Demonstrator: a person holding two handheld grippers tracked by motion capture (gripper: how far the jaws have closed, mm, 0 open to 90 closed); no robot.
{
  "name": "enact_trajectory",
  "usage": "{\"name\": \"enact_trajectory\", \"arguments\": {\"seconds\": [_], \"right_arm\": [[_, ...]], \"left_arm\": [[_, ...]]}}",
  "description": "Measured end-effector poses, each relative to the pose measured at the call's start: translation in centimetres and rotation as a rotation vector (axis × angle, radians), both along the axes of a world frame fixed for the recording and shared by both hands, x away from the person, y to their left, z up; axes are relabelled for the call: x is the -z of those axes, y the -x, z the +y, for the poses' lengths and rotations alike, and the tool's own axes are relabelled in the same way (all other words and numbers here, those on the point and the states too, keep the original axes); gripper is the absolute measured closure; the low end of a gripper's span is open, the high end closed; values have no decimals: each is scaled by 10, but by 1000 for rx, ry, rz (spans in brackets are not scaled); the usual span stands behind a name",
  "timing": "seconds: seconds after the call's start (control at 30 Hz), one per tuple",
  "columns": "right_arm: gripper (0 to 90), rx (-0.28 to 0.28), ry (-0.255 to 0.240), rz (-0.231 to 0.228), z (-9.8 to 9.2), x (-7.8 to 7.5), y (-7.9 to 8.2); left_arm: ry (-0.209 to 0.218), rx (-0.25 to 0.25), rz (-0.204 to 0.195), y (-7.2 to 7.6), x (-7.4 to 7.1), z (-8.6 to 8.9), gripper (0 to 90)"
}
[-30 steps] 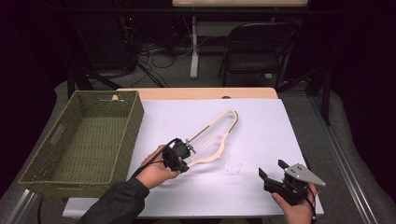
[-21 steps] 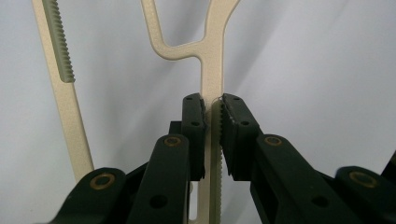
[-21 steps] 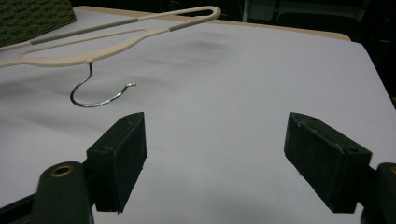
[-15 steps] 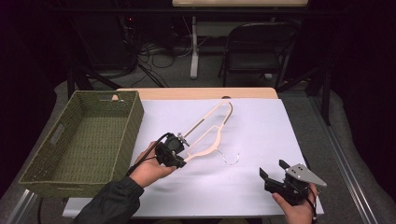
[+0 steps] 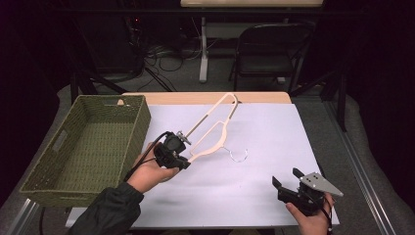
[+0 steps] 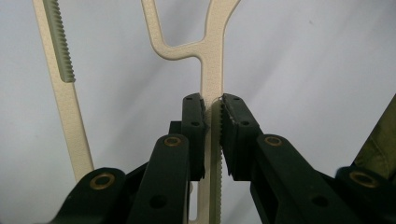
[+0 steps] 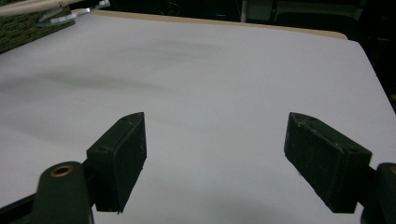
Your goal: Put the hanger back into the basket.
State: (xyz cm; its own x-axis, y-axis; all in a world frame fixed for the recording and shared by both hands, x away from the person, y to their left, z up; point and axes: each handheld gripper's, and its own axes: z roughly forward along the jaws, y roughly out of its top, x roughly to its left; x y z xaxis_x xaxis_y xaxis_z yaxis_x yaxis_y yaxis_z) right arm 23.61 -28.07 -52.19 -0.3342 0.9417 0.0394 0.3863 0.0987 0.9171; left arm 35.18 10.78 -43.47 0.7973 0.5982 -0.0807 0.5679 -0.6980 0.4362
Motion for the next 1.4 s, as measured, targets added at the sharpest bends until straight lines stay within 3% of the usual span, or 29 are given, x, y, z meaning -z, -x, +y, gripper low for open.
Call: {"name": "enact_trajectory", "arguments": {"seconds": [0.23,0.5,0.87,1.07,1.13,1.2,1.4], "right_arm": [[210,3,-4,-3,-2,-1,1],[210,5,-3,-1,-1,0,1],[210,3,-1,2,-1,0,1],[210,2,-2,0,0,0,0],[210,0,3,14,-1,0,1],[210,7,-8,-11,0,1,0],[210,3,-1,0,0,0,0]], "left_arm": [[29,-45,-24,-1,-19,12,804],[28,-71,-30,-3,-26,24,804],[75,-142,-32,-8,-40,48,804],[67,-167,-39,-11,-48,57,803],[71,-191,-47,-12,-54,66,803],[71,-209,-49,-12,-57,72,803],[83,-266,-47,-12,-63,94,803]]}}
